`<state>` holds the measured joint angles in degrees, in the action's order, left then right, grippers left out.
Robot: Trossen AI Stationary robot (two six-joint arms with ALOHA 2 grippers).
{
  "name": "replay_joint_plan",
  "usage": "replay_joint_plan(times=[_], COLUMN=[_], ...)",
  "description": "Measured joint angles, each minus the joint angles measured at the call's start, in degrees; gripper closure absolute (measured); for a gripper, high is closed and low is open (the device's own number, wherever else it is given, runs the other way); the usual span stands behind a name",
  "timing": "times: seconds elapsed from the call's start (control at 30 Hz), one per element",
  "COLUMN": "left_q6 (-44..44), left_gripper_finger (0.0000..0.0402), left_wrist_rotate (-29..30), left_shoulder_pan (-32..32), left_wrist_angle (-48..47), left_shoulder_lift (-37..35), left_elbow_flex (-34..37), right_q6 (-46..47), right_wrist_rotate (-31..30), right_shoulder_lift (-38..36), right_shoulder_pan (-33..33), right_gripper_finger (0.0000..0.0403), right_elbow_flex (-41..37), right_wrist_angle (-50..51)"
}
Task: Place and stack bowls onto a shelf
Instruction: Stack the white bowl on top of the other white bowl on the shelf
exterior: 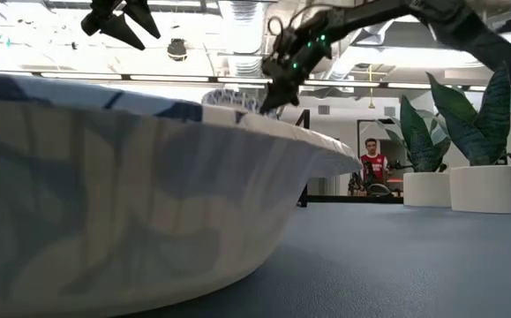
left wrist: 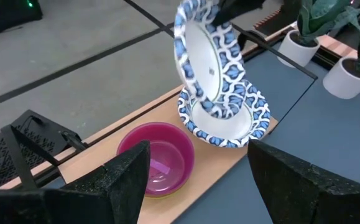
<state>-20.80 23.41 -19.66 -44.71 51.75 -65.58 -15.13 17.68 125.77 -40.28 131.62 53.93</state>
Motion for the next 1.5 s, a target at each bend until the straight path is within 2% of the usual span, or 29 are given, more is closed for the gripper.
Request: replay_joint_plan(times=[0.4, 0.67, 0.83, 1.5], left_q6=[-2.41, -2.59, -3.02, -3.02], left_gripper_finger=[0.0147, 0.0147, 0.0147, 0.0147], left_wrist_rotate=[1.0, 1.0, 1.0, 0.97], left_shoulder_pan=[0.0, 0.0, 0.0, 0.0], left_wrist_angle=[-1.39, -1.39, -1.38, -1.36], left_shoulder_lift=[0.0, 0.0, 0.0, 0.0], left_elbow_flex=[0.14, 0.22, 0.22, 0.24], right_q6=[-5.24, -6.48, -5.88, -6.39], right_wrist_rotate=[0.4, 0.66, 4.03, 6.24], right_shoulder_lift=[5.59, 5.52, 5.1, 5.82], right_shoulder_pan=[-1.54, -1.62, -2.34, -1.37], right_gripper_finger=[0.0382, 0.0382, 0.0382, 0.0382], right_elbow_flex=[0.06, 0.1, 1.4, 3.31], right_wrist_angle=[7.51, 9.49, 11.82, 16.77])
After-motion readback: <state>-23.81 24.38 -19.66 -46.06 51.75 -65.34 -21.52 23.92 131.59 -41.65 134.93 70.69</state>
